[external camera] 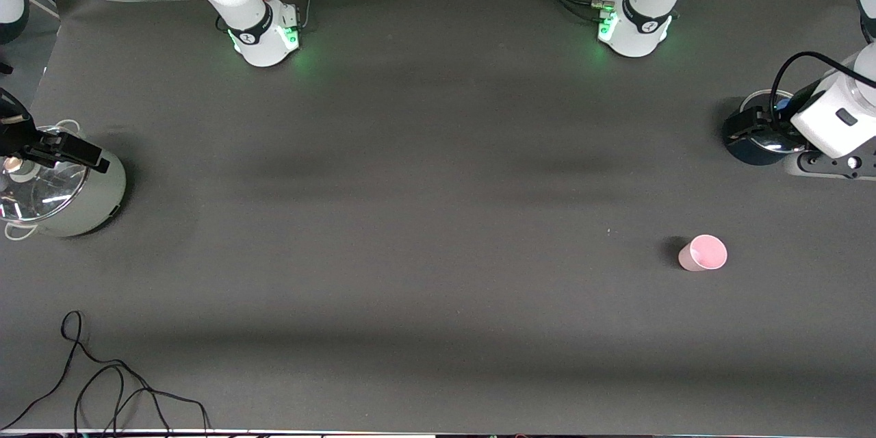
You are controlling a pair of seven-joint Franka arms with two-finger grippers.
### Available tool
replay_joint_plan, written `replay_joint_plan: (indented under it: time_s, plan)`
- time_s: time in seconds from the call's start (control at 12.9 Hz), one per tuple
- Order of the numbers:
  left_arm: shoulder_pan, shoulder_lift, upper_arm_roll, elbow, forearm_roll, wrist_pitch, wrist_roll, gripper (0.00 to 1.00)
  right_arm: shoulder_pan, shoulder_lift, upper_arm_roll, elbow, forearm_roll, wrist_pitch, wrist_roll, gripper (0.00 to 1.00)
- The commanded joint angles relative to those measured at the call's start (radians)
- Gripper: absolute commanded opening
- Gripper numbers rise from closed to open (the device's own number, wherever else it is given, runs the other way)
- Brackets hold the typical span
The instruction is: Transfer pink cup from left to right arm
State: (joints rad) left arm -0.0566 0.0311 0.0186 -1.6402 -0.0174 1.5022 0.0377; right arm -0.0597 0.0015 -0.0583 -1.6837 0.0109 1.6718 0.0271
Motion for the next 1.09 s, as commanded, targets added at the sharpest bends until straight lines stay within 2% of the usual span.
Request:
replay_joint_plan:
  time_s: [0.0, 0.54, 0.7, 0.86, 1.01]
  plan:
    - [0.011, 0.013, 0.004, 0.019, -0.021, -0.025, -0.006, 1.00, -0.002, 0.017, 0.003, 0.027, -0.017, -0.009, 0.002, 1.00]
    - [0.011, 0.021, 0.004, 0.027, -0.027, -0.027, -0.013, 1.00, 0.000, 0.018, 0.003, 0.030, -0.016, -0.009, 0.004, 1.00]
    - [0.011, 0.023, 0.004, 0.034, -0.023, -0.025, 0.014, 1.00, 0.000, 0.018, 0.003, 0.030, -0.016, -0.009, 0.004, 1.00]
    - [0.018, 0.035, 0.006, 0.056, -0.013, -0.020, 0.127, 1.00, 0.000, 0.018, 0.003, 0.030, -0.016, -0.009, 0.004, 1.00]
    - [0.035, 0.047, 0.006, 0.069, -0.013, -0.022, 0.128, 1.00, 0.000, 0.018, 0.003, 0.030, -0.016, -0.009, 0.004, 1.00]
